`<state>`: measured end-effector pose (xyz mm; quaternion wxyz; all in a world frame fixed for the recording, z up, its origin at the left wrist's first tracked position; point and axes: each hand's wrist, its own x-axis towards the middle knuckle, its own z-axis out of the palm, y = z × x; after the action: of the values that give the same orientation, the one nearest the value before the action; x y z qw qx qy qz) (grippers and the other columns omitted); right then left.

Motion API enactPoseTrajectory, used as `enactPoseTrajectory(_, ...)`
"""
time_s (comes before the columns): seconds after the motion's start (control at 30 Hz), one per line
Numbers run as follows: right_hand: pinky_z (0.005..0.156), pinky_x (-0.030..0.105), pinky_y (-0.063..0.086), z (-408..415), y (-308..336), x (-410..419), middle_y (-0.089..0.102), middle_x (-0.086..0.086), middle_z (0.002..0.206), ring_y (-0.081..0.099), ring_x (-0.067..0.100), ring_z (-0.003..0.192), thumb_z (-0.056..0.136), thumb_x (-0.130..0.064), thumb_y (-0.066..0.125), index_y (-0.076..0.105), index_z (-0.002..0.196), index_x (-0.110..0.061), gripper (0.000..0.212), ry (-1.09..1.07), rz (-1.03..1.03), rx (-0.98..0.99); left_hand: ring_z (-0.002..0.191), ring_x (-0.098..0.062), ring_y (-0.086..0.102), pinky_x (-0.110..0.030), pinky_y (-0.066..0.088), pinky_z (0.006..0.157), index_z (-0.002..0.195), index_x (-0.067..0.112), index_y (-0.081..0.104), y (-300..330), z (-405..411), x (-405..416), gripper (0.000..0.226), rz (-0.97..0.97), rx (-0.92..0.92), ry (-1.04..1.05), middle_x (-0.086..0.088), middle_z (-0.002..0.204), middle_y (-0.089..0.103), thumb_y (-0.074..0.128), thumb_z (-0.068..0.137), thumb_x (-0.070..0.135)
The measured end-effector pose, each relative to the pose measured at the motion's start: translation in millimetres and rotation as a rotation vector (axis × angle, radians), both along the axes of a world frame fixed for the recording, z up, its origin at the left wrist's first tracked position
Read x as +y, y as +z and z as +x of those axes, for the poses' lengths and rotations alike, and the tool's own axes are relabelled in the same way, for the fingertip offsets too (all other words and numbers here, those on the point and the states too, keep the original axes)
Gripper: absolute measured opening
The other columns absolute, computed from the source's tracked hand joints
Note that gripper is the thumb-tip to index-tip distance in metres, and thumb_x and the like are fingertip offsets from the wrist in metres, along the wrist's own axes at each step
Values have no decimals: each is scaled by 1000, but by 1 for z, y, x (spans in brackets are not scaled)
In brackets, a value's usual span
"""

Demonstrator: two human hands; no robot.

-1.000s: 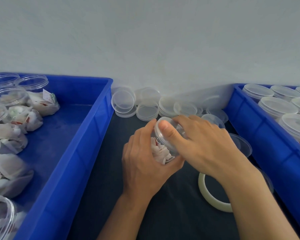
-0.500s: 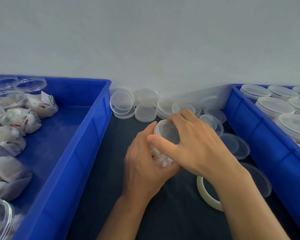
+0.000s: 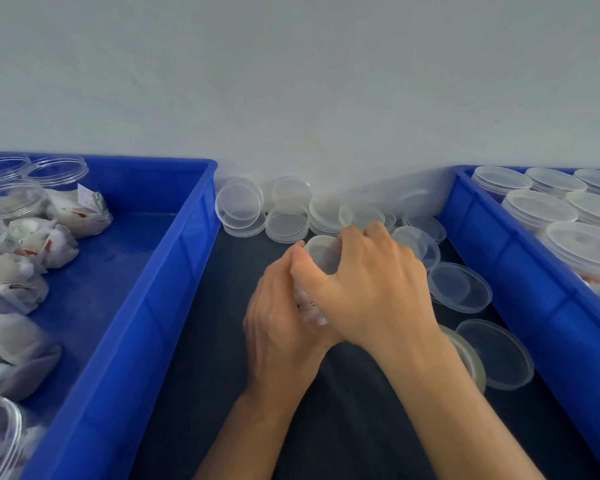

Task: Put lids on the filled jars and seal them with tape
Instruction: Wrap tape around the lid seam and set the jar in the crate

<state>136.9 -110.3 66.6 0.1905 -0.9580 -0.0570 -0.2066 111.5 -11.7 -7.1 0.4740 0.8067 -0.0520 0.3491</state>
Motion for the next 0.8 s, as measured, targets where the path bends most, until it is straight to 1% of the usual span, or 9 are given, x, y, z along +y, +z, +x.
enactPoseTrajectory(0.1,62,36,37,-2,1,2,47,-5,84,51,21,74,83,-86,30,48,76,-22,68,20,7,18,106,-6,69,-42,61,83,136,23,58,-3,1,5,75,-96,117,-28,14,118,68,81,71,53)
enactPoseTrajectory(0.2,73,42,44,-3,11,-6,57,-3,89,57,22,85,93,-83,21,55,81,-23,70,122,120,97,110,-6,69,-24,60,79,139,43,48,-5,2,7,86,-198,160,-68,18,126,65,93,68,62)
enactPoseTrajectory(0.27,76,43,43,-3,16,-20,61,-3,90,58,24,89,100,-76,17,55,83,-26,65,151,178,114,115,1,66,-16,55,82,139,49,43,-5,3,6,87,-264,172,-55,25,129,63,91,69,66)
enactPoseTrajectory(0.37,73,40,41,-8,12,-51,62,-4,91,58,22,86,106,-59,38,59,90,-23,44,22,173,116,114,8,63,-8,48,81,139,47,39,-7,6,9,85,-266,201,0,33,124,61,80,69,75)
enactPoseTrajectory(0.47,66,37,44,-27,-5,-78,64,-2,84,62,20,79,103,-59,48,62,92,-20,42,-86,6,274,108,-4,64,-14,43,75,142,37,37,-10,4,13,94,-193,250,67,22,123,61,66,68,87)
enactPoseTrajectory(0.53,70,38,44,-43,-19,-83,65,-1,95,64,24,90,97,-67,52,57,103,-20,48,-128,-113,383,112,-14,63,-26,47,78,144,30,37,-11,1,14,99,-135,259,102,11,129,61,61,69,90)
enactPoseTrajectory(0.6,70,39,41,-57,-34,-83,61,-1,100,61,25,92,93,-66,58,45,110,-24,47,-127,-199,450,116,-18,63,-39,54,85,147,25,37,-8,-3,15,104,-82,266,126,7,133,62,59,69,91)
enactPoseTrajectory(0.73,55,30,34,-63,-48,-77,60,-8,95,56,15,80,98,-35,63,41,126,-27,37,-13,-114,412,114,-17,63,-44,57,84,148,28,35,-4,-17,16,103,-12,308,168,13,128,63,65,68,87)
enactPoseTrajectory(0.8,59,30,37,-63,-49,-74,58,-11,100,57,13,85,98,-33,63,41,138,-30,46,52,-80,345,116,-15,62,-43,57,86,148,32,35,-9,-26,17,98,-3,315,159,15,130,62,75,70,77)
